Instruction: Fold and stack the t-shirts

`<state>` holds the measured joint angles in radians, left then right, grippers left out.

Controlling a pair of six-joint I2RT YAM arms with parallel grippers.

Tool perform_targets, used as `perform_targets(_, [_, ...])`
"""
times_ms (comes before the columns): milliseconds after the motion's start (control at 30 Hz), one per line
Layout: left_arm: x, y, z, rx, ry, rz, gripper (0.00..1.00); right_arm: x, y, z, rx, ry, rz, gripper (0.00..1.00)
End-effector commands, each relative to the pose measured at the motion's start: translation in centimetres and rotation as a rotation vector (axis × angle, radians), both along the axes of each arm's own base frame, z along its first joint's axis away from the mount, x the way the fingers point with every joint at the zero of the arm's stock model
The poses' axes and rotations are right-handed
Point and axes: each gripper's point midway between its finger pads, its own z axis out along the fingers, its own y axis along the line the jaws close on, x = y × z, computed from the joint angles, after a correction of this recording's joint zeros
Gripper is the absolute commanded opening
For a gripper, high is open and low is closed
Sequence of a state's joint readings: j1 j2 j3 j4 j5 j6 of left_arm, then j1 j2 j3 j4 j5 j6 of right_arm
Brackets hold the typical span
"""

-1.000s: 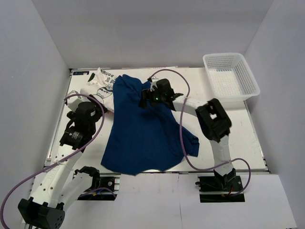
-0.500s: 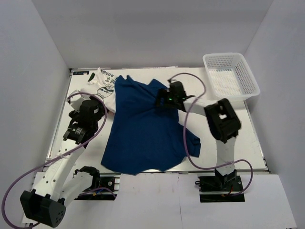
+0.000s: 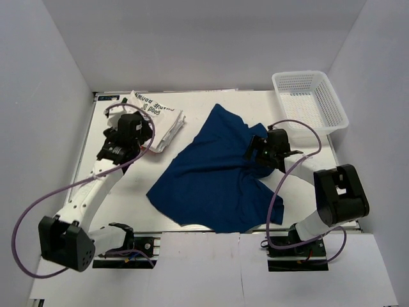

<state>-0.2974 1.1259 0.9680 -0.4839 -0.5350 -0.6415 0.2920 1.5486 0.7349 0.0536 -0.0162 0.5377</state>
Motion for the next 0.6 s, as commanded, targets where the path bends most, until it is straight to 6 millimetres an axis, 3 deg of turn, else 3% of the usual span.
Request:
perform_targets(0, [3.6,-1.4,3.8,0.048,-0.105,-0.1,0.99,-0.3,2.8,4.0,0.058,-0.121,0.215,0.9])
perform_targets(33, [4.4,-1.8,3.8,0.072,-0.104,-0.127,0.99,-0.5,3.7,5.2,0.1,-0.145,0.259,0.9])
perform_targets(67, [5.8,-2.2,2.5,0.12,-0.067,-0.163,0.99,-0.3,4.4,6.5,0.123,-0.171,0.289,0.9])
perform_targets(100, [7.3,-2.8,3.4,0.198,-0.082,-0.241,0.99,-0.6,5.7,8.4,0.161,-0.222,0.357,0.9])
perform_targets(133, [8.1,-2.9,2.8,0.234,-0.056,-0.26,0.99,-0.8,6.5,9.4,0.19,-0.25,0.403,0.9])
perform_targets(167, [9.4,-2.6,4.0,0.269,-0.067,-0.255,0.99,-0.9,6.9,10.0,0.198,-0.265,0.427,0.9])
perform_targets(200, [10.8,-3.2,1.6,0.31,-0.002,-0.302,0.99,-1.2,7.4,10.7,0.206,-0.282,0.453,0.9])
perform_targets(300, [13.2,-4.2,1.0,0.453,0.038,-0.479,0.99,-1.2,7.3,10.9,0.18,-0.288,0.459,0.9])
perform_targets(333, [13.9,-4.0,-1.2,0.495,0.104,-0.526,0.99,-1.4,7.1,10.6,0.172,-0.273,0.447,0.9])
perform_targets(367, [14.7,-4.6,-1.0,0.497,0.102,-0.553,0.99,-1.4,7.0,10.3,0.17,-0.267,0.441,0.9])
perform_targets(467, [16.2,-3.8,-5.0,0.476,0.228,-0.57,0.99,-1.2,6.7,10.1,0.166,-0.266,0.423,0.9])
perform_targets(567, [17.2,-3.0,-7.6,0.429,0.285,-0.6,0.99,-0.9,6.8,9.9,0.163,-0.26,0.422,0.9])
